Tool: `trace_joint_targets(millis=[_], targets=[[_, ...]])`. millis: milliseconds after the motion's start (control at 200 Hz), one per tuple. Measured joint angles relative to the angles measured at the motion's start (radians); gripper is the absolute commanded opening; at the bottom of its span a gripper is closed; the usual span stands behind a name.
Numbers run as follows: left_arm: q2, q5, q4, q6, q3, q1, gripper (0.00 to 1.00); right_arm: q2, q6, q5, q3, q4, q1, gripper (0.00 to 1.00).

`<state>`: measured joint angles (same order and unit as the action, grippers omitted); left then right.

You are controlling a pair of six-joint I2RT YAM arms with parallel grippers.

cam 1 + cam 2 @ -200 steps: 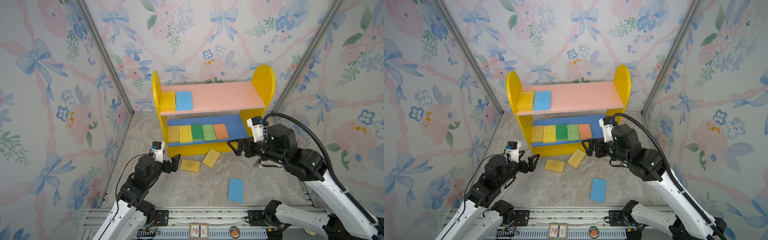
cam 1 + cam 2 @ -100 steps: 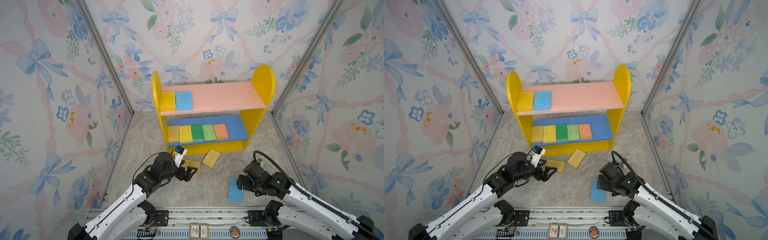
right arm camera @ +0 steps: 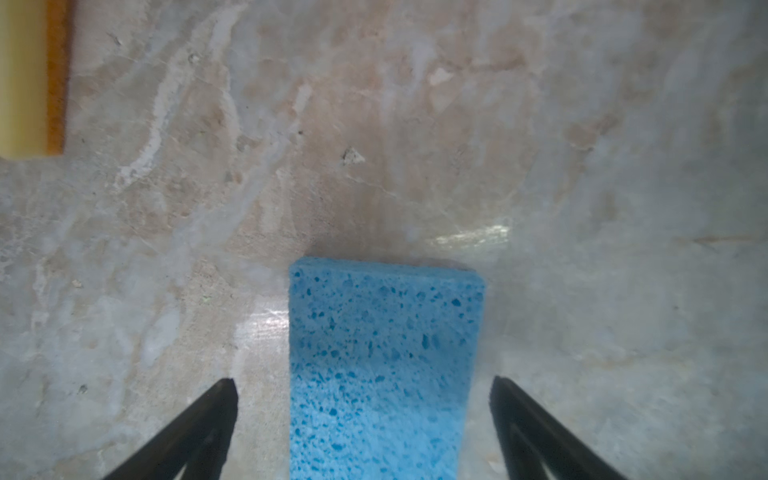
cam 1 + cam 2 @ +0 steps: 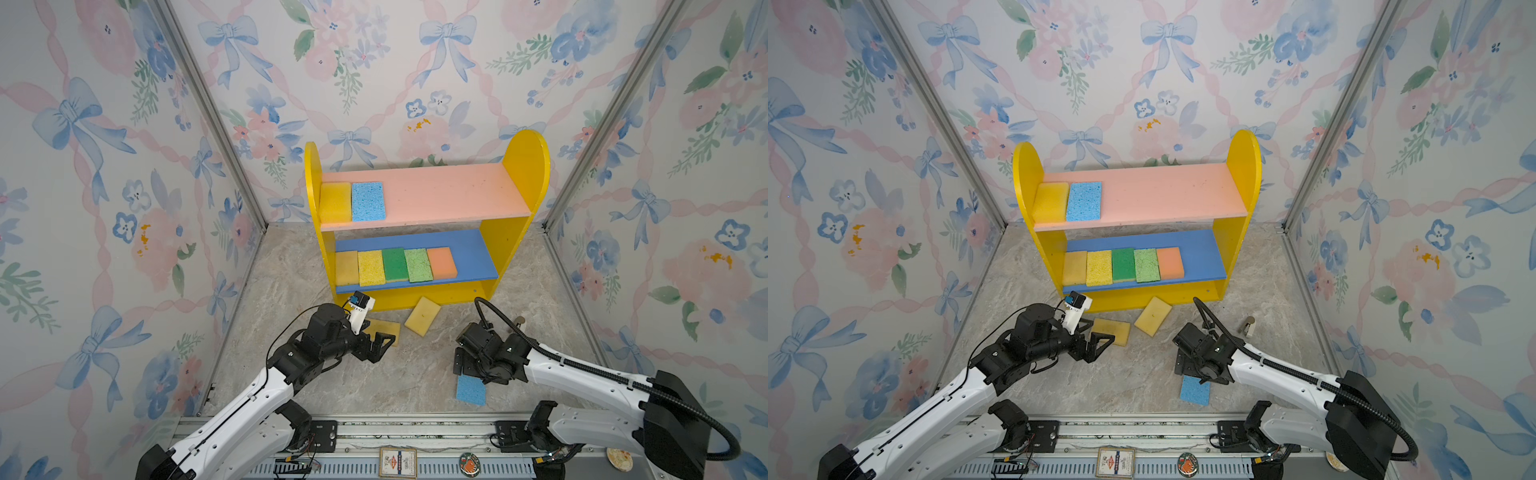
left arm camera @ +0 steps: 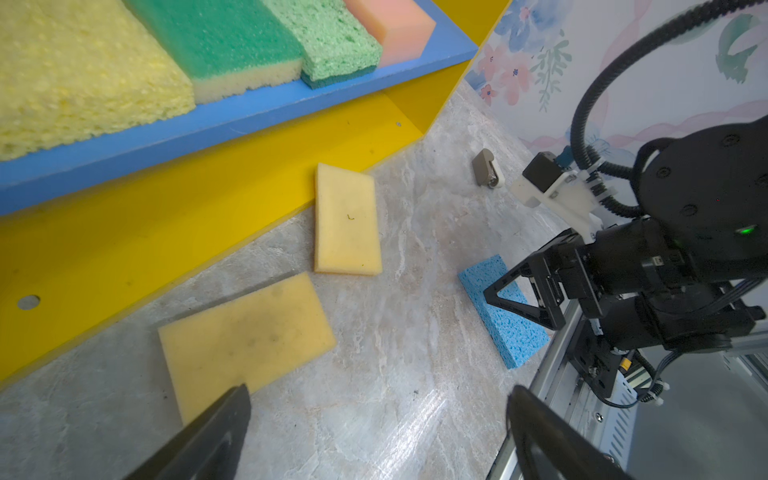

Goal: Place and organize the cleaning sponges onto the shelf
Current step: 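Close the right gripper on the remaining blue sponge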

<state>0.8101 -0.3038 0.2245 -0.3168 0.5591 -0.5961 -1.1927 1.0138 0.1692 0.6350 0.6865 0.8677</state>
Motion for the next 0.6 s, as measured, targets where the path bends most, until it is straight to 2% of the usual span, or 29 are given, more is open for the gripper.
trace_joint_targets(millis=[600], targets=[[-0.004, 0.000, 0.000, 0.003, 0.000, 0.000, 0.98, -0.117, 0.008, -0.001, -0.006, -0.044, -0.005, 0.99]])
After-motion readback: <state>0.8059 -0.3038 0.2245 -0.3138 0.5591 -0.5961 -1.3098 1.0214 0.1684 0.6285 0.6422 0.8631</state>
